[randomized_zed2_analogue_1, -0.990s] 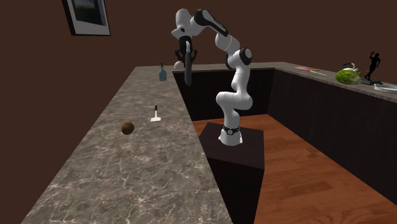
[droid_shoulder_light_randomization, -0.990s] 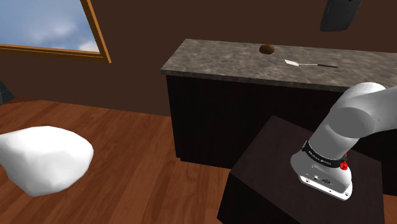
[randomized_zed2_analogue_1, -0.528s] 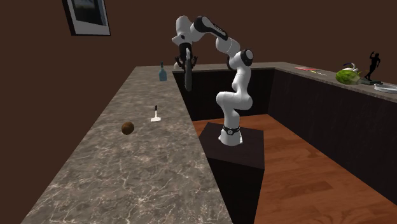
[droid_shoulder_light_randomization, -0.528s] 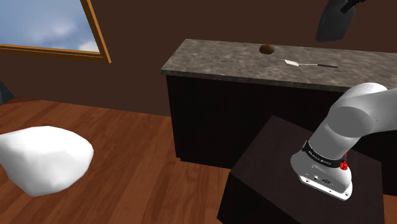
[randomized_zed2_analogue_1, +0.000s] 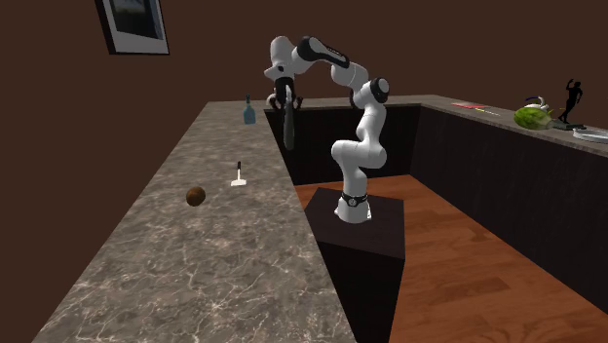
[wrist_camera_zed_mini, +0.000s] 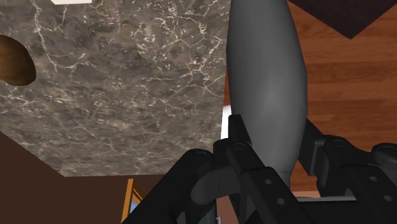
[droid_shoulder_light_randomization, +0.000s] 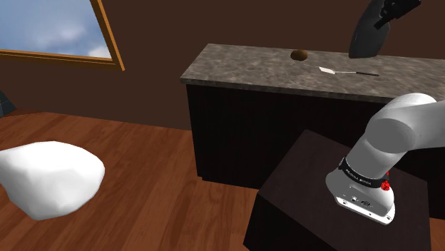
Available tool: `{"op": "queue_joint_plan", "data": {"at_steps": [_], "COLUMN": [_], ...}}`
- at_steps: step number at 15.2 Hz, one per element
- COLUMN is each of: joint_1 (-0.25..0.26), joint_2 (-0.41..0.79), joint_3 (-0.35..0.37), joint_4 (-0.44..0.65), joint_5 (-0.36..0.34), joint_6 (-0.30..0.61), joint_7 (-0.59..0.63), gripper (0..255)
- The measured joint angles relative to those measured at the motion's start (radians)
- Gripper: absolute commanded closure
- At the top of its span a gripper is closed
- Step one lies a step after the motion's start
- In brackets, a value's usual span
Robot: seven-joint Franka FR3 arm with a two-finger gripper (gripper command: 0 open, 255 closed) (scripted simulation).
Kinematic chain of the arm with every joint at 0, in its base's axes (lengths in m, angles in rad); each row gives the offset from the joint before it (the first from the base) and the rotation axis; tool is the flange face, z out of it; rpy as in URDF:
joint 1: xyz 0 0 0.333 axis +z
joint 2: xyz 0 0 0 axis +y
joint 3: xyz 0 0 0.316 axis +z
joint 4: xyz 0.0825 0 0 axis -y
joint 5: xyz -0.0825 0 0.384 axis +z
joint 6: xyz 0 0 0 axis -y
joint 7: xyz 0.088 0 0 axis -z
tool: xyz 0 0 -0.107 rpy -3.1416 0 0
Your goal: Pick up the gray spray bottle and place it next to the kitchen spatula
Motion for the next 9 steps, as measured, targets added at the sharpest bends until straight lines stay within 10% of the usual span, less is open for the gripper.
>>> {"op": "queue_joint_plan", "data": {"at_steps": [9], "joint_1": [-0.034], "joint_2": [-0.044], "joint_3": [-0.028], "joint_4": [-0.140], "joint_5": [-0.034], "joint_6": [0.088], "joint_7": [-0.031], "gripper": [255]}}
